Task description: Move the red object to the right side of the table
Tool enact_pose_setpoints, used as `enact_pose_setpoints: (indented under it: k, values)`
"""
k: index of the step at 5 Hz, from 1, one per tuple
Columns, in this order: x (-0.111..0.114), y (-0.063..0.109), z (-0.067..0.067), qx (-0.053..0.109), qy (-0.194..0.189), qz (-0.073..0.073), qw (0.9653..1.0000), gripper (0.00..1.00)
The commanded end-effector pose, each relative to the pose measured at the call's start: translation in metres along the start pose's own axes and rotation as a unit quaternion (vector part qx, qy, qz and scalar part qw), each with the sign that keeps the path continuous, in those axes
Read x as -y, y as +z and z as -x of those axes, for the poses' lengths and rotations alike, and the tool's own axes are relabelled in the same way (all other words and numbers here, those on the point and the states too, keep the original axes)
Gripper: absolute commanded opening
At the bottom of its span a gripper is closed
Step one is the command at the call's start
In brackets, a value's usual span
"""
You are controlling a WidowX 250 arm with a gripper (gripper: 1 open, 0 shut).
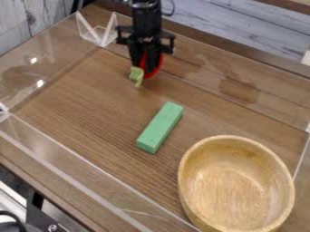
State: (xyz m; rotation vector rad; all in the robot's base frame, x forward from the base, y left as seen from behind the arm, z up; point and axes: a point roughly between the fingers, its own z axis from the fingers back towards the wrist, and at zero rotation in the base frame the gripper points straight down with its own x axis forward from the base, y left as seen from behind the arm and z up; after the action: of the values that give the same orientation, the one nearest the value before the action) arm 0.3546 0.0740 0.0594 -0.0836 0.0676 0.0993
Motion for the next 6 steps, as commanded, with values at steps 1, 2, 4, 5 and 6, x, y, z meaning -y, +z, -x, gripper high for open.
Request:
enact_pose_setpoints:
  k: [1, 2, 4, 5, 6]
  values:
    - [0.029, 0.035, -0.009, 0.043, -0.017, -0.011, 0.9989, 0.00]
    - [0.061, 0.032, -0.014, 0.041, -0.036, -0.014, 0.9984, 0.00]
    - [0.105, 0.026, -0.010, 0.027, -0.052, -0.031, 0.9978, 0.00]
    - [0.118, 0.018, -0.007, 0.016, -0.055, -0.038, 0.9976, 0.00]
    - [0.131, 0.006, -0.005, 0.001, -0.056, -0.044, 0.9975, 0.00]
